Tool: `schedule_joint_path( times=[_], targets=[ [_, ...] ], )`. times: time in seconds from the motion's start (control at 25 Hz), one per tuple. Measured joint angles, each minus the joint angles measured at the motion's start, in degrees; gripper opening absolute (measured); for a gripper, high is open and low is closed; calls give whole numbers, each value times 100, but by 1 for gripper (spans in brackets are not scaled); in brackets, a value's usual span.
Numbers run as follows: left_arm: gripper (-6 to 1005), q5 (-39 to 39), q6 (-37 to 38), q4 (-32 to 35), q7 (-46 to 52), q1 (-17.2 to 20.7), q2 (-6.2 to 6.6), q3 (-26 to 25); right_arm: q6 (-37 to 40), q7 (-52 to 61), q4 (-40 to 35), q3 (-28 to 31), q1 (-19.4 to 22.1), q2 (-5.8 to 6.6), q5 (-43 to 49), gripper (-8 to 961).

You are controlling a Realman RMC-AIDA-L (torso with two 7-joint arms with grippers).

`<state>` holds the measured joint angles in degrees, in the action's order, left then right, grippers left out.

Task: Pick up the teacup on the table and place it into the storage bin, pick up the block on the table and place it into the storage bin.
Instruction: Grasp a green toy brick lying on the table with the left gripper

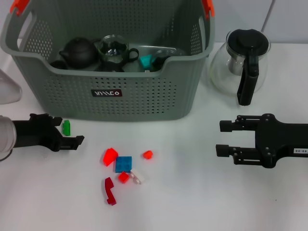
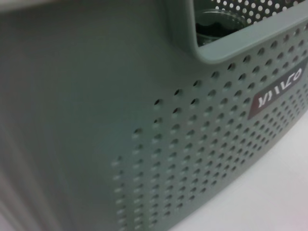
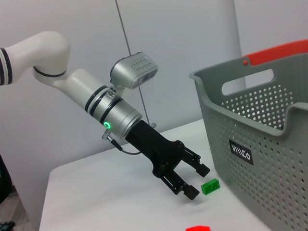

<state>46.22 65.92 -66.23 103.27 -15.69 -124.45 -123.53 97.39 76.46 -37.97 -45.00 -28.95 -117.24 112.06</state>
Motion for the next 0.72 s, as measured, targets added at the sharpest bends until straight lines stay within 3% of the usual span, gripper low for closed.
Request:
schedule_joint_path(
  times=[0.4,0.72],
  targets=[
    [855,-22,-551,320,39,-154,9,225,0,0,3,1,30,6,-1,688],
    [855,-112,-439,483,58,-274,34,233,0,0,9,33,42,9,0,687]
  ],
)
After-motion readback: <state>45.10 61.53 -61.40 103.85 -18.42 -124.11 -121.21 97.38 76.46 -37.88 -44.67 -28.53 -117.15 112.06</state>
